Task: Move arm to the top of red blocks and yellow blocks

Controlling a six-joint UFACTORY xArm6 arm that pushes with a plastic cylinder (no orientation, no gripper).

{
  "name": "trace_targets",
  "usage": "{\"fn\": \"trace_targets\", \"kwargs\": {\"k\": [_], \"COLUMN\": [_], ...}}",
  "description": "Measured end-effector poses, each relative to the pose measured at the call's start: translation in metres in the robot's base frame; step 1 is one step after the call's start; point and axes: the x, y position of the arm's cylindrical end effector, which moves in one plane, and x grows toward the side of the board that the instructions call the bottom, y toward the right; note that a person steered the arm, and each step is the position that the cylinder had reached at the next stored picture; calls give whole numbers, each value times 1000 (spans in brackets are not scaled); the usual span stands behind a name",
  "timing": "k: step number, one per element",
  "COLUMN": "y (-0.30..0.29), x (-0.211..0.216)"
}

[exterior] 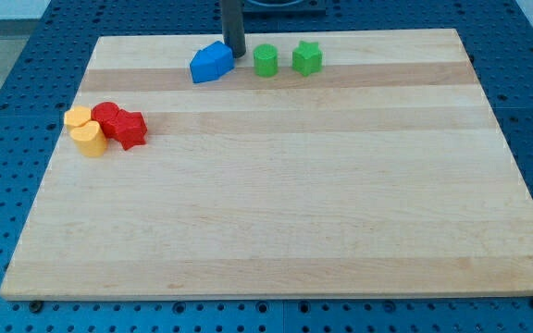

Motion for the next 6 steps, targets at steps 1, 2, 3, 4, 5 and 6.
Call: {"fn": "trace_targets", "kwargs": {"k": [1, 2, 3, 4, 5, 6], "y": [-10, -5, -21, -99, -159, -185], "x": [6, 6, -9, -5, 16, 61]}}
